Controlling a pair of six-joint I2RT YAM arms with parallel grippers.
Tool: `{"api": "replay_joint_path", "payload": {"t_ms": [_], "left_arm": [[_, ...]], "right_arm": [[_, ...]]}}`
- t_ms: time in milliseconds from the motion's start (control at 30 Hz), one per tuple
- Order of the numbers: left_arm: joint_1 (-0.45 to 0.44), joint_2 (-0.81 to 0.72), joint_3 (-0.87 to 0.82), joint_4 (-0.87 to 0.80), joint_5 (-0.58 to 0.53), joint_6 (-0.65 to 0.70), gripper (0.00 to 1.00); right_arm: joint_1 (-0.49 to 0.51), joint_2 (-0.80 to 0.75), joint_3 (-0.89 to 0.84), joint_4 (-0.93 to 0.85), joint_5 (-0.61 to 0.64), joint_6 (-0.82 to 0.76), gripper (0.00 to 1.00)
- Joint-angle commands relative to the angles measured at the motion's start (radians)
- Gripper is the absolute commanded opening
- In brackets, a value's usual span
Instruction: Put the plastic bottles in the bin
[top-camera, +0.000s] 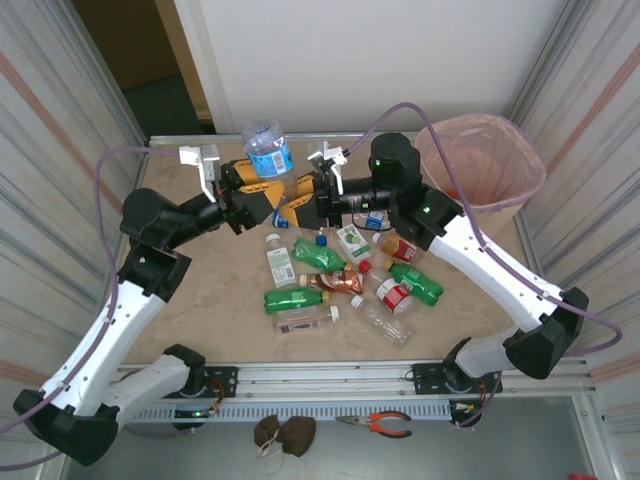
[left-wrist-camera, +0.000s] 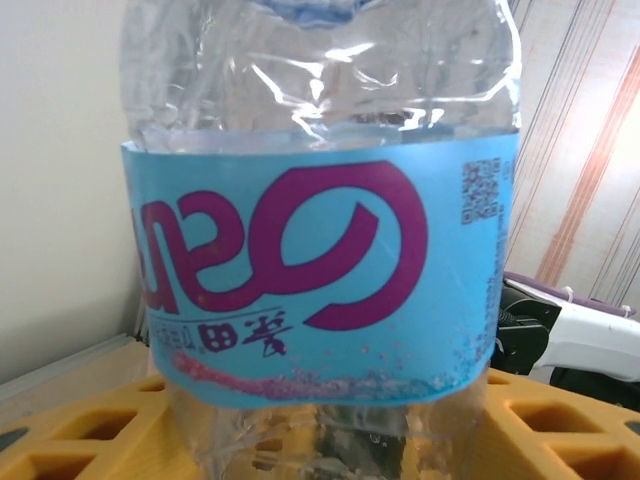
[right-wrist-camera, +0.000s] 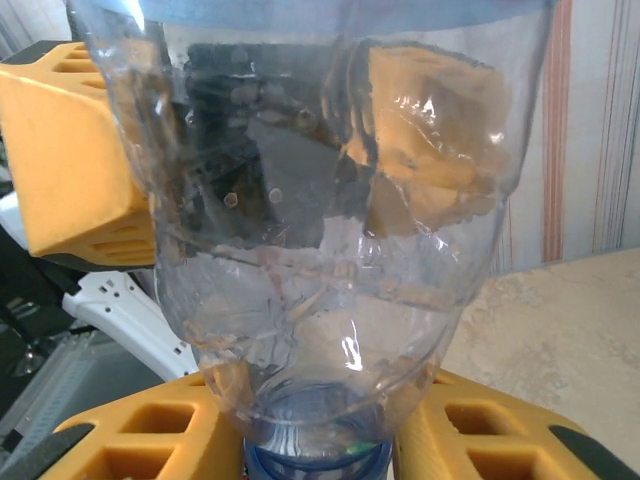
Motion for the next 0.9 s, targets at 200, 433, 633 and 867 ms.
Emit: {"api": "replay_joint_path", "payload": {"t_ms": [200,433,633,867], "left_arm": [[-0.005,-0.070,-0.011,-0.050,-0.076,0.068,0.80],[-0.005,-0.116,-0.052,-0.122,-0.124,0.100,0.82],[-0.006,-0.128,-0.068,-0.146,-0.134,0.114,0.82],[-0.006,-0.127,-0.074,-0.180,-0.144,0.139,0.83]], "right_arm": [[-0.069,-0.052,0.048,-0.084,0.093,-0.007,0.31],[-0.267,-0.113,0.068,-0.279,0.230,-0.019,0.31],[-0.442,-0.115,0.152,-0.551,0.407,-0.143,0.33],[-0.629,-0.050,0.246,-0.796,0.591,-0.280,0.35]]}}
